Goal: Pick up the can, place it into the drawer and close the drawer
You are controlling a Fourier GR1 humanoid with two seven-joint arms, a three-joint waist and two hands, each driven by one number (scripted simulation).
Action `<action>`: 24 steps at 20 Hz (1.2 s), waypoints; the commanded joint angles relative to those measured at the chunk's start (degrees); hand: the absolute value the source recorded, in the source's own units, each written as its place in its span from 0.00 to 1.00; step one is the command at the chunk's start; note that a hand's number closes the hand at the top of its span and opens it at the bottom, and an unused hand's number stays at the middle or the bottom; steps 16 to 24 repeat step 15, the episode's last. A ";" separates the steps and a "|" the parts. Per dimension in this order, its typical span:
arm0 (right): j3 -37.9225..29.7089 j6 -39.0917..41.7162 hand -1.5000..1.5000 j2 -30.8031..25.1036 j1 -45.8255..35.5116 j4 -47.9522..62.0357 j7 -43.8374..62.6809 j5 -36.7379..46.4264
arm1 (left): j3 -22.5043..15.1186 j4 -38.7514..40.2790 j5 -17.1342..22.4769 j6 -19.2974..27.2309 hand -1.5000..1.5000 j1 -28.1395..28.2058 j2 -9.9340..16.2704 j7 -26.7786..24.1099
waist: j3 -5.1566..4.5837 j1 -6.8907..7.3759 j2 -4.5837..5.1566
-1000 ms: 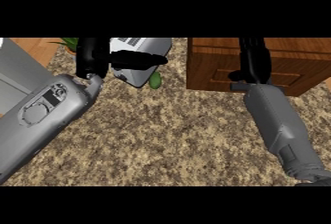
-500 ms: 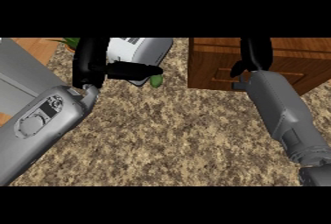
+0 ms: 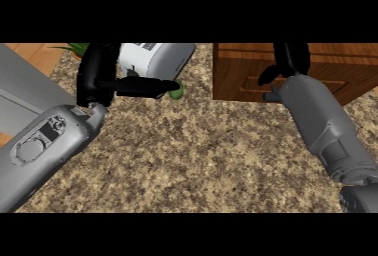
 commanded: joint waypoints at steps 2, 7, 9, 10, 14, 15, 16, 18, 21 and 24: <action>-8.17 1.26 0.00 4.69 -4.16 -2.76 -4.87 -10.44 | 1.26 -1.23 0.32 -1.00 0.00 2.02 1.06 -0.88 | -0.06 1.47 -0.38; -13.93 5.74 0.00 5.97 -4.88 -3.65 -9.99 -17.61 | 1.26 -2.37 -0.75 0.35 0.00 3.96 1.05 -0.93 | -0.11 0.27 -0.95; -16.56 7.63 0.00 7.77 -6.14 -3.64 -9.96 -20.86 | 2.05 -1.76 -0.20 -0.56 0.00 3.63 0.88 -0.88 | -0.15 -0.26 -0.87; -18.36 8.52 0.00 7.41 -4.78 -4.25 -12.03 -23.07 | 0.65 -2.14 -1.11 0.69 0.00 6.09 -0.28 -1.85 | -0.14 -0.74 -1.05; -19.50 11.75 0.00 5.58 -5.74 -3.58 -12.64 -24.91 | 3.17 -5.42 -0.30 -1.88 0.00 9.74 3.01 -2.32 | -0.27 -0.77 -1.27; -18.64 12.55 0.00 5.23 -6.90 -2.84 -12.58 -24.26 | 2.66 -4.84 -1.86 -0.44 0.00 9.16 1.21 -2.85 | -0.27 -1.04 -1.14; -18.64 12.55 0.00 5.23 -6.90 -2.84 -12.58 -24.26 | 2.66 -4.84 -1.86 -0.44 0.00 9.16 1.21 -2.85 | -0.27 -1.04 -1.14; -18.64 12.55 0.00 5.23 -6.90 -2.84 -12.58 -24.26 | 2.66 -4.84 -1.86 -0.44 0.00 9.16 1.21 -2.85 | -0.27 -1.04 -1.14; -18.64 12.55 0.00 5.23 -6.90 -2.84 -12.58 -24.26 | 2.66 -4.84 -1.86 -0.44 0.00 9.16 1.21 -2.85 | -0.27 -1.04 -1.14; -18.64 12.55 0.00 5.23 -6.90 -2.84 -12.58 -24.26 | 2.66 -4.84 -1.86 -0.44 0.00 9.16 1.21 -2.85 | -0.27 -1.04 -1.14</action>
